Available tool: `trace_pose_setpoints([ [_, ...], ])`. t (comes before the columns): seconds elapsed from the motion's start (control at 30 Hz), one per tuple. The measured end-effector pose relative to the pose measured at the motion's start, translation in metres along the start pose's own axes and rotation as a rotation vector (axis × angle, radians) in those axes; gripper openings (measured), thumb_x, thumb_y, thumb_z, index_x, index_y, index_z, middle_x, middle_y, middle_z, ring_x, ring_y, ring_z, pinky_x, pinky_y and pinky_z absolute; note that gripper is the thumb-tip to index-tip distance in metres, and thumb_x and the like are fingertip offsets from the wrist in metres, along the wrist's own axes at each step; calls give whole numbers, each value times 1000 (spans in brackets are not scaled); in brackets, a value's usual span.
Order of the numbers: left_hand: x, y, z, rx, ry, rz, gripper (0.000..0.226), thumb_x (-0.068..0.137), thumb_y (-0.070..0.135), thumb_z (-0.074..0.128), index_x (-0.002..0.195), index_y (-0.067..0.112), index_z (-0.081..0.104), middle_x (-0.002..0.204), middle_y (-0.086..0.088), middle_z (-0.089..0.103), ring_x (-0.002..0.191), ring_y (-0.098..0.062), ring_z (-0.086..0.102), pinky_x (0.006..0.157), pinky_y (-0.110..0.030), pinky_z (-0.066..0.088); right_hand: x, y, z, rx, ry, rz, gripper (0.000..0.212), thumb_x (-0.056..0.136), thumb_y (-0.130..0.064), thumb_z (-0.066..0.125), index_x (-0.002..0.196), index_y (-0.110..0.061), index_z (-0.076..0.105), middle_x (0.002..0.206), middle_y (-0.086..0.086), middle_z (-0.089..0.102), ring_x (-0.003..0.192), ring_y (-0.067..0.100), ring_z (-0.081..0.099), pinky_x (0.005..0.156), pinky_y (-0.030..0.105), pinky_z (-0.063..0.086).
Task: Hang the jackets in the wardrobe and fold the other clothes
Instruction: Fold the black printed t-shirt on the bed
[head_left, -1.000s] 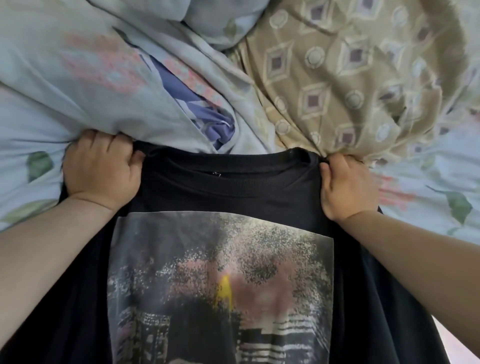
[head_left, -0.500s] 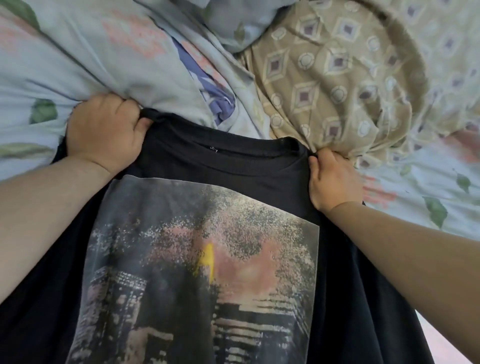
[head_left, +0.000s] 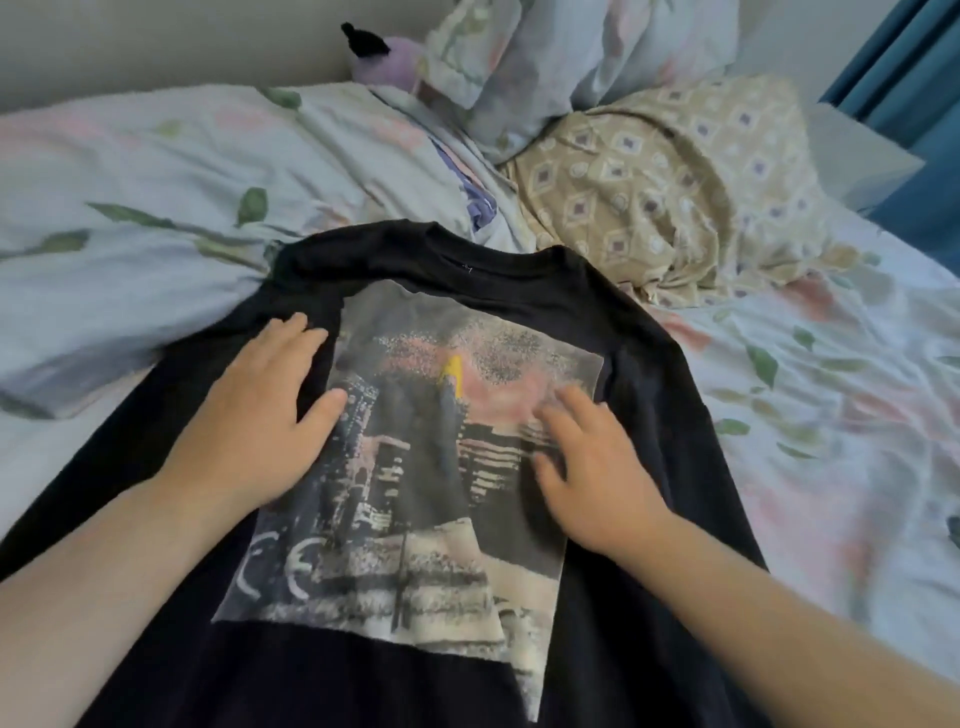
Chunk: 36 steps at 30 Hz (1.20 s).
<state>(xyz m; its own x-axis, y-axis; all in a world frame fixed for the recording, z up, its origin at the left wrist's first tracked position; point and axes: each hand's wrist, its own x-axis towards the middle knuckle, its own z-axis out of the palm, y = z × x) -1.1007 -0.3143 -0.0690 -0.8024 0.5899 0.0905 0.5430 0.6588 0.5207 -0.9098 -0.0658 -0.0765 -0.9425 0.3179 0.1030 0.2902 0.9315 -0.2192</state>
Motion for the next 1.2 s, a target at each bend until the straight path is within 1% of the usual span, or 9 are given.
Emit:
trace_pose_setpoints([
  [0.1,-70,-5,3,43,-100,-115,64,97,47,48,154,22,30,164,5,15,152,-13,4,119,-32,9,-60,-24,21,-52,-99,-110,47,91,-37,49,130,-14,60,139,10,52,128,28,48,114,43,30],
  [0.27,-179,-14,15,348,-204,-213,72,96,49,50,157,19,25,164,-9,17,152,-26,12,123,-42,14,-118,-23,29,12,-178,-26,52,102,-37,43,150,-18,40,160,6,32,149,23,26,122,30,7],
  [0.37,-229,-15,15,452,-82,-187,68,82,29,74,142,5,51,148,-21,46,138,-39,41,115,-52,31,-165,-14,16,148,-176,75,50,101,-36,50,148,-21,43,161,-1,27,149,16,22,118,21,9],
  [0.53,-277,-22,6,497,165,-359,65,72,21,82,127,-2,56,131,-28,54,122,-46,49,102,-60,37,-250,-3,-4,190,-95,245,42,92,-26,65,132,-12,59,132,2,53,125,21,49,109,24,32],
  [0.73,-305,-30,-3,54,271,-783,61,82,33,76,129,14,41,121,-21,56,101,-46,58,80,-59,53,-269,7,-25,274,-211,646,49,86,-51,66,115,-14,50,114,2,56,101,23,59,79,32,46],
  [0.83,-306,-23,-7,-135,256,-901,33,83,34,74,97,12,54,95,-11,64,81,-36,62,73,-53,55,-270,4,-34,214,-433,672,51,80,-64,63,88,-15,52,92,-2,63,78,18,58,67,31,46],
  [0.93,-309,-14,-9,-191,140,-920,18,85,30,72,89,16,61,89,-5,64,79,-29,59,73,-45,52,-271,1,-32,308,-595,603,39,82,-53,67,91,-16,58,86,-4,62,79,17,58,67,27,43],
  [1.07,-306,-10,-18,-236,185,-842,11,94,18,62,88,9,60,91,-12,63,82,-35,59,72,-47,51,-274,6,-26,697,-410,687,22,95,-35,61,88,-15,55,92,0,62,88,21,60,74,27,44],
  [1.2,-300,-17,-43,-567,287,-988,17,95,18,64,99,2,62,82,-17,63,58,-30,56,48,-30,40,-262,42,-46,1142,-86,975,29,100,-26,55,112,0,59,112,19,63,100,34,63,91,45,54],
])
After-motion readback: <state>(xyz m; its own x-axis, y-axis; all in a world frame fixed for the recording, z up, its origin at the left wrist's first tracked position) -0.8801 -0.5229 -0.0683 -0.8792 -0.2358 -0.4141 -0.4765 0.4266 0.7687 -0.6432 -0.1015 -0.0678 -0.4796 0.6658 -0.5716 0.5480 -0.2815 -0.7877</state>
